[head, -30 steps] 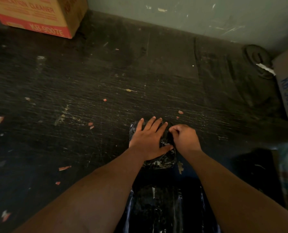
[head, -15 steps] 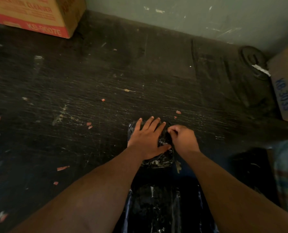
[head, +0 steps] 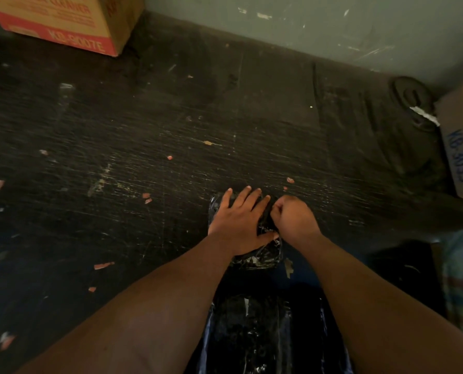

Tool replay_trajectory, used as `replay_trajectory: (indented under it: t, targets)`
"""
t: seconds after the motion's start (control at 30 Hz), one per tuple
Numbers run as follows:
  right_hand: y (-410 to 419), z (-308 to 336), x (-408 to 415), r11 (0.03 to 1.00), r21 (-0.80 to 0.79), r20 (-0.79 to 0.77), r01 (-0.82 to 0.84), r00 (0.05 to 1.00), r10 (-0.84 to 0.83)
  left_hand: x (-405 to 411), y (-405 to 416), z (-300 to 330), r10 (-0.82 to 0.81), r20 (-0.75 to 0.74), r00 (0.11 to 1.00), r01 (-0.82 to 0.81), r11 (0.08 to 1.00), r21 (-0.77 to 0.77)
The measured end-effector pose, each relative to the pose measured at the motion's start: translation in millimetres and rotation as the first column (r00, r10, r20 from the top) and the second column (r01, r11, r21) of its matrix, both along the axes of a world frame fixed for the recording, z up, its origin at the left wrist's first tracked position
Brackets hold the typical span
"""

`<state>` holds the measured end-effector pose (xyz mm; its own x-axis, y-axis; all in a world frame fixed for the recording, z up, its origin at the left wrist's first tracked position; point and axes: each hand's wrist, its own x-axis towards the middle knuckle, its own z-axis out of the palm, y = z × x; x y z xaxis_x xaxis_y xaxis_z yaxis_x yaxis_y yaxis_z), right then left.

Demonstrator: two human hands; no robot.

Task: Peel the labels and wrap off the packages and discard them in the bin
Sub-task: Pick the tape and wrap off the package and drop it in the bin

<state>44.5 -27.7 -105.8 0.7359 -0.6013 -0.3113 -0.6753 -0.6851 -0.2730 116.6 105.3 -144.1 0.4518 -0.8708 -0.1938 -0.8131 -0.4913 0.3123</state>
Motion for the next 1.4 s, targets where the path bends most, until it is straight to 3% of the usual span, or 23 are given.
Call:
replay_trajectory:
  t: [0.27, 0.5, 0.73, 0.87, 1.03, 1.4]
  targets:
    - [-5.4, -1.3, -12.5, 0.988, 0.138, 0.111, 0.071, 0.990, -0.087, 0.9, -0.1, -1.9, -0.005, -0.003, 1.000, 0.005, 1.000, 0.006]
    - [0.1, 8.1, -5.3, 0.998, 0.057, 0.046, 0.017, 0.999, -0.019, 0.4, -0.5, 0.6, -0.005, 0.002, 1.000, 0.005, 1.000, 0.009]
    - [-3.3, 7.8, 12.2, 0.997, 0.025, -0.119, -0.068, 0.990, 0.070, -0.5, -0.5, 1.0, -0.005, 0.007, 1.000, 0.005, 1.000, 0.020]
    - [-11.7, 11.1, -2.5, 0.989, 0.118, -0.042, -0.087, 0.995, 0.093, 0.0, -1.3, 2.2, -0.012, 0.005, 1.000, 0.011, 1.000, 0.024]
    - [-14.2, 6.1, -13.8, 0.981, 0.195, 0.054, -0.011, 0.999, 0.001, 0.3, 0.2, 2.3, -0.013, 0.013, 1.000, 0.013, 0.999, 0.033]
    - [-4.2, 13.2, 3.0, 0.995, 0.072, -0.054, -0.065, 0.996, 0.069, -0.2, -0.7, 5.4, -0.010, 0.003, 1.000, 0.010, 0.999, 0.048]
